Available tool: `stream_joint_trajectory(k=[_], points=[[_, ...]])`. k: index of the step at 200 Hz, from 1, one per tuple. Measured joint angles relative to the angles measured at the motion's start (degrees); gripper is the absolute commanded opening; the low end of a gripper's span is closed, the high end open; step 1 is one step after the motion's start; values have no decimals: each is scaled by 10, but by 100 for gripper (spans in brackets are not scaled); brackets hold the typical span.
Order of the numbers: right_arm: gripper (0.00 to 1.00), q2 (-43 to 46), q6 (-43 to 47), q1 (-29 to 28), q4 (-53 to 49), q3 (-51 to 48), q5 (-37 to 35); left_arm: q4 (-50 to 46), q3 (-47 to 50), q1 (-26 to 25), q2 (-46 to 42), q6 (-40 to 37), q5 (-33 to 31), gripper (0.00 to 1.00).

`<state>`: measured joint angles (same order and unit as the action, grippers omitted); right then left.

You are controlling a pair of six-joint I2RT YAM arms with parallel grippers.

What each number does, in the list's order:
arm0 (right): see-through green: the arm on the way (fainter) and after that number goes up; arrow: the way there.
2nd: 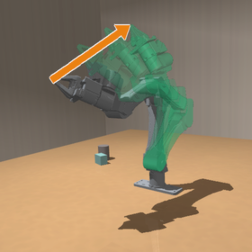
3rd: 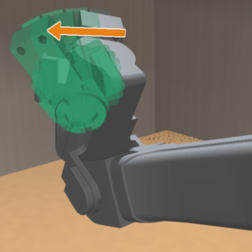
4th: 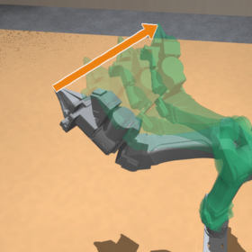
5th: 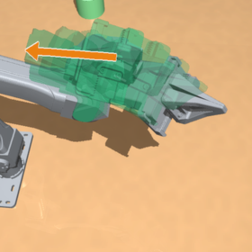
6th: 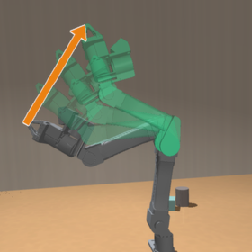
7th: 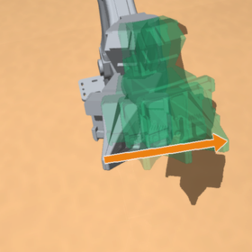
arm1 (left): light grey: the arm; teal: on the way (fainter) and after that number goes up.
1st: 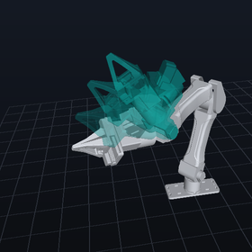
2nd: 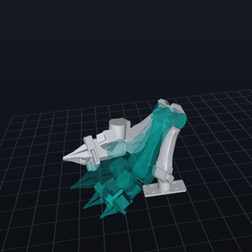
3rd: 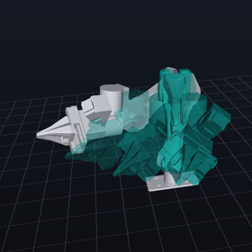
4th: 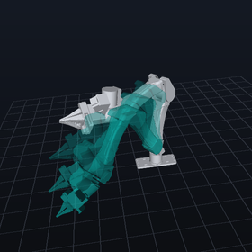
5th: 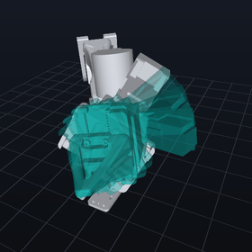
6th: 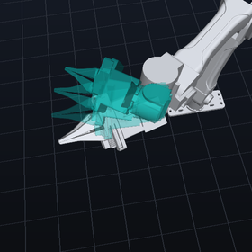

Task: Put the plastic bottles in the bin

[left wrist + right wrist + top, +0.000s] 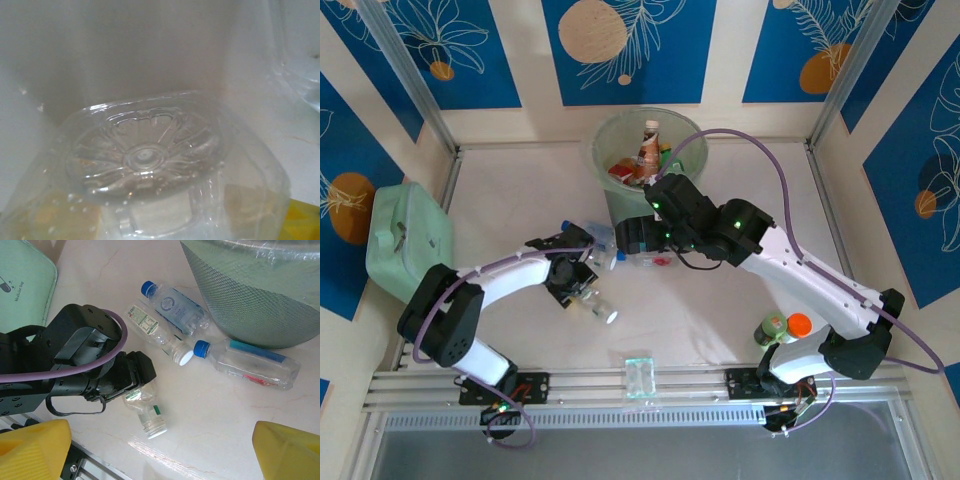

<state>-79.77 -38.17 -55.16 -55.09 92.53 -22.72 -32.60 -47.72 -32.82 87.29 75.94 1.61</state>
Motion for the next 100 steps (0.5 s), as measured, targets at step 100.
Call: stream_joint_trajectory(k=[100], points=[[91, 53, -3, 23, 50, -12, 54, -1, -69, 1, -165, -83, -2, 50]])
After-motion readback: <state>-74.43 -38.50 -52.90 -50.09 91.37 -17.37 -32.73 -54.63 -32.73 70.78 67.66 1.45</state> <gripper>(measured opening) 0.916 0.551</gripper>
